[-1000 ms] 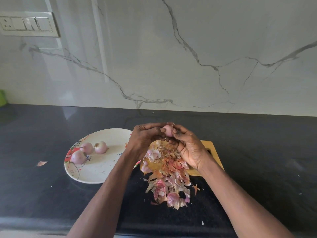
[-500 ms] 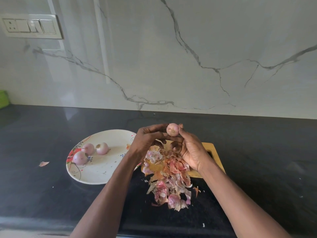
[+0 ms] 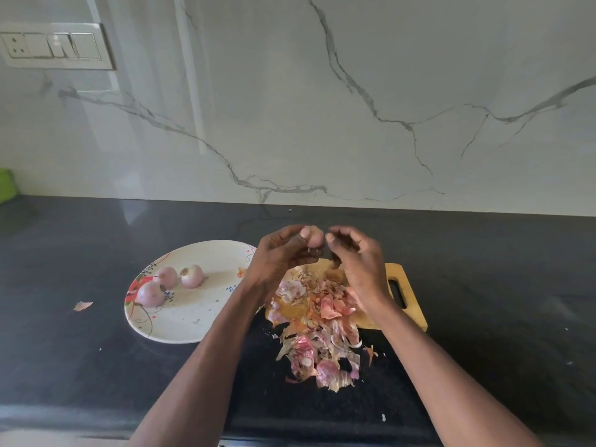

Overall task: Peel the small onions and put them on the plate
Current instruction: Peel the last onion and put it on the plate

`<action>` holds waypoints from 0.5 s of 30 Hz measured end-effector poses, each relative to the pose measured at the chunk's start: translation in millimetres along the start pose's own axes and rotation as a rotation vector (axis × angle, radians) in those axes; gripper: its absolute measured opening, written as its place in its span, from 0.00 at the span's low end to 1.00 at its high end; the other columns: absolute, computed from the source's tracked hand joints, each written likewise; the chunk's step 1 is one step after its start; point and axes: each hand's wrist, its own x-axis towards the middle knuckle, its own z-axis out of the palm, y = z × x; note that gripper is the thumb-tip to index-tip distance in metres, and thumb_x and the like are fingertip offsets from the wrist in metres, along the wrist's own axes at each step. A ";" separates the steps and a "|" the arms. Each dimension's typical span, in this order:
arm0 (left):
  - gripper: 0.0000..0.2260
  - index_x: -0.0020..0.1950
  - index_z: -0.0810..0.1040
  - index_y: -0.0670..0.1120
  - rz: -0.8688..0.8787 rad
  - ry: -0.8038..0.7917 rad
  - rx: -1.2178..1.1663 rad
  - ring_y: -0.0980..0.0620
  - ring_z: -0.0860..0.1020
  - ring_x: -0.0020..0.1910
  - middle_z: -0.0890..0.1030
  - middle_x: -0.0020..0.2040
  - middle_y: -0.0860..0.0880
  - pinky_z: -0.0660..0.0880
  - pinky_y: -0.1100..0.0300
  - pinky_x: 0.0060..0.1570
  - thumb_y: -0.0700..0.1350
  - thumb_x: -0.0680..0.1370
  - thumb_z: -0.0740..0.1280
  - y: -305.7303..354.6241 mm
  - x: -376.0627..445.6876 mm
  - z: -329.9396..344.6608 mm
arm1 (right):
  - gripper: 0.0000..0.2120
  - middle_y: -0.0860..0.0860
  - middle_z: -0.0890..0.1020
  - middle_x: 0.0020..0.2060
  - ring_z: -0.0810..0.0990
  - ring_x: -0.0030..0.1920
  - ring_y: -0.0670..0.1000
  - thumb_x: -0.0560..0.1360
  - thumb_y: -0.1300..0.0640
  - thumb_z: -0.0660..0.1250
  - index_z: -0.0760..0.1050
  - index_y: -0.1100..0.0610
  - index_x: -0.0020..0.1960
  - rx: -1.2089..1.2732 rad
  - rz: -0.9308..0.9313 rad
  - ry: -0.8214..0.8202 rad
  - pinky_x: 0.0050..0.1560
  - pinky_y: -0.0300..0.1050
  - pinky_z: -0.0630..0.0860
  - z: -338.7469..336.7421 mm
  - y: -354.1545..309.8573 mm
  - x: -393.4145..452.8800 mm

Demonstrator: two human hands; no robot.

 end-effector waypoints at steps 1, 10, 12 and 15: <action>0.15 0.57 0.82 0.38 -0.032 0.024 -0.023 0.41 0.83 0.48 0.84 0.49 0.37 0.81 0.49 0.53 0.49 0.79 0.67 0.3 1.0 0.6 | 0.08 0.49 0.85 0.45 0.81 0.41 0.44 0.76 0.59 0.73 0.83 0.52 0.54 -0.015 -0.065 -0.010 0.38 0.44 0.80 -1.1 -0.8 0.5; 0.20 0.61 0.77 0.34 -0.201 -0.003 -0.160 0.44 0.82 0.42 0.82 0.47 0.38 0.83 0.53 0.46 0.51 0.85 0.60 4.9 0.0 4.8 | 0.16 0.46 0.85 0.56 0.82 0.57 0.42 0.74 0.58 0.75 0.82 0.52 0.61 -0.195 -0.161 -0.102 0.59 0.40 0.78 0.5 0.5 2.1; 0.18 0.62 0.77 0.34 -0.187 0.008 -0.236 0.44 0.83 0.43 0.83 0.49 0.36 0.83 0.54 0.48 0.47 0.85 0.59 6.3 0.2 4.1 | 0.16 0.45 0.85 0.55 0.81 0.57 0.39 0.75 0.61 0.74 0.81 0.54 0.62 -0.180 -0.148 -0.090 0.59 0.36 0.77 -1.4 -0.2 2.7; 0.12 0.62 0.79 0.36 -0.163 0.035 -0.232 0.44 0.84 0.44 0.83 0.50 0.36 0.83 0.56 0.46 0.40 0.84 0.60 4.2 0.1 3.5 | 0.15 0.48 0.85 0.55 0.82 0.57 0.41 0.75 0.62 0.74 0.82 0.57 0.61 -0.214 -0.181 -0.075 0.59 0.36 0.76 -2.8 1.4 3.0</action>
